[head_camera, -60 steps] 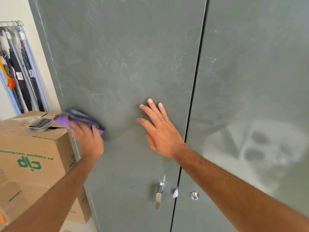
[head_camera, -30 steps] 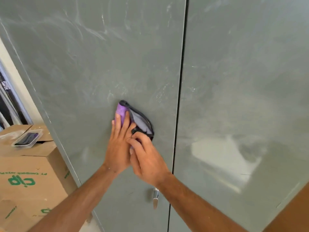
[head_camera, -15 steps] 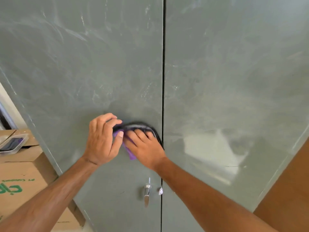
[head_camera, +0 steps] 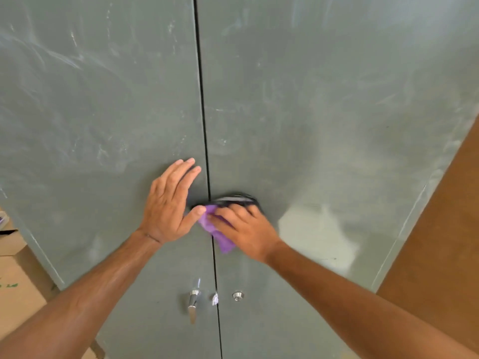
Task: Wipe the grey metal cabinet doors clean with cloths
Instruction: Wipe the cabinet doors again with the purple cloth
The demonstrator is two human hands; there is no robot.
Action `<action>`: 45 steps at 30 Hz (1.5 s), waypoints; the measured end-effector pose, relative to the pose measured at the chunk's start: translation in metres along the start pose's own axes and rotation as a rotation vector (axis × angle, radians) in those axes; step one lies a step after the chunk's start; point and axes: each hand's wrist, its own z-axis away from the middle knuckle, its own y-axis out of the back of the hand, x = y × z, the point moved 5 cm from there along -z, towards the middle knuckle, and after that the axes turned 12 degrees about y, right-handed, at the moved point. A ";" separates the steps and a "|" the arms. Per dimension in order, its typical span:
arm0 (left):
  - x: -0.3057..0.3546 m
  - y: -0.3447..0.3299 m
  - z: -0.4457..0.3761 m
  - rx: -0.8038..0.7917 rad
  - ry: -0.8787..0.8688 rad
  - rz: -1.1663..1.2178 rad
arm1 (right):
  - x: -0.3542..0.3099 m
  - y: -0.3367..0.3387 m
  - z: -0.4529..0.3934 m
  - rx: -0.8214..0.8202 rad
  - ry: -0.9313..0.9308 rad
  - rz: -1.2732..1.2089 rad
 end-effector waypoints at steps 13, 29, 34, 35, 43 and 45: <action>0.005 -0.019 0.018 0.054 0.081 -0.186 | 0.059 0.036 0.078 -0.083 0.009 0.085; 0.116 -0.069 -0.024 0.146 -0.226 -0.172 | 0.141 0.115 0.223 -0.139 -0.207 0.242; 0.111 -0.079 -0.021 0.202 -0.243 -0.253 | 0.205 0.140 0.170 0.245 -0.792 0.351; 0.111 -0.079 -0.021 0.208 -0.255 -0.265 | 0.189 0.127 0.162 0.243 -0.762 0.349; 0.112 -0.079 -0.020 0.218 -0.274 -0.286 | 0.180 0.140 0.259 -0.014 -0.614 0.294; 0.112 -0.080 -0.019 0.224 -0.277 -0.289 | 0.235 0.162 0.223 0.191 -0.855 0.375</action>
